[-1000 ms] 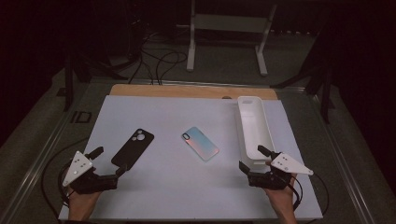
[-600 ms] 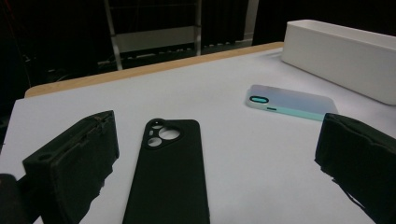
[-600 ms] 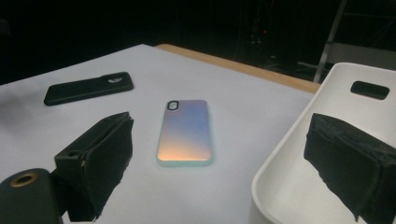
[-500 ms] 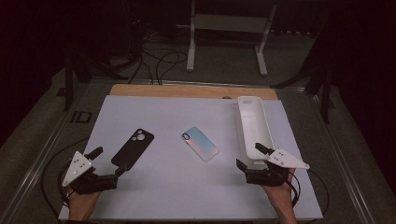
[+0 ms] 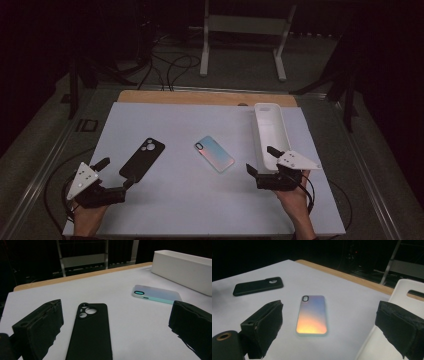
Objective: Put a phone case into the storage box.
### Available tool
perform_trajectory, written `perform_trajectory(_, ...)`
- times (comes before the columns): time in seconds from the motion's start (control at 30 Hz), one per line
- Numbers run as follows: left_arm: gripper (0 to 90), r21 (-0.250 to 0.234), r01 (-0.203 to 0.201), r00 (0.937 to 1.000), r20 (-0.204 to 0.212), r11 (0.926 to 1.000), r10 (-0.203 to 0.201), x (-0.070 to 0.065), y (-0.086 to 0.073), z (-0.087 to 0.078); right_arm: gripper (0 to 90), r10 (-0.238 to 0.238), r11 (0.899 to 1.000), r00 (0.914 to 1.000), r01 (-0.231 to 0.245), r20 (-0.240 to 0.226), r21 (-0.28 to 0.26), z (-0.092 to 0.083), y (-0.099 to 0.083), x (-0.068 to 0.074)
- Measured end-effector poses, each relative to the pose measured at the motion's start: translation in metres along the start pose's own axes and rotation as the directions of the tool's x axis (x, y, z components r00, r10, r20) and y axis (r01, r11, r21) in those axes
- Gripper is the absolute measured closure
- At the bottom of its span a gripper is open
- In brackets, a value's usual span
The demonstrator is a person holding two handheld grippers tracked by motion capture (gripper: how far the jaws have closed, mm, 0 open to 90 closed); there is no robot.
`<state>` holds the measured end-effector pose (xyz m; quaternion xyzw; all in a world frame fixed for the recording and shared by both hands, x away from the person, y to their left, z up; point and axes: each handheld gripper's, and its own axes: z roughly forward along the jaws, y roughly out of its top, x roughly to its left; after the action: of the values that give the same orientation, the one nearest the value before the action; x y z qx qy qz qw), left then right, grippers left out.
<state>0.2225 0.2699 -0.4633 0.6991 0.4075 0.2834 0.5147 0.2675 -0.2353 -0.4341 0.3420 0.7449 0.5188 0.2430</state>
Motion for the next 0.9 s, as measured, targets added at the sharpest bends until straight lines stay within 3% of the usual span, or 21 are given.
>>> perform_trajectory(0.9, 0.0, -0.007, 0.008, 0.9999, -0.012, 0.9999, -0.009, 0.002, -0.001, -0.001, 7.4, -0.037, 0.998, 0.9983, 0.039, -0.044, 0.041, 0.038, 0.033, 0.009)
